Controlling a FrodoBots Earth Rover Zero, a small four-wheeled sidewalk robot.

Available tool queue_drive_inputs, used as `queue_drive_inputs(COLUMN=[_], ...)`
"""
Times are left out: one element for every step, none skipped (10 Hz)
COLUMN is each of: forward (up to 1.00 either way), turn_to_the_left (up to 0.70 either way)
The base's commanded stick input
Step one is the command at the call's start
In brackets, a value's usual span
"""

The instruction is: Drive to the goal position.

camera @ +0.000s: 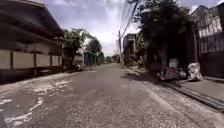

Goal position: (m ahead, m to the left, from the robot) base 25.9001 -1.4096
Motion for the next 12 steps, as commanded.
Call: queue_drive_inputs(forward=[0.70, 0.70, 0.70, 0.70, 0.70, 0.70, 0.70, 0.70, 0.70, 0.70, 0.70, 0.70], turn_to_the_left=[0.00, 0.00, 0.00, 0.00, 0.00, 0.00, 0.00, 0.00, 0.00, 0.00, 0.00, 0.00])
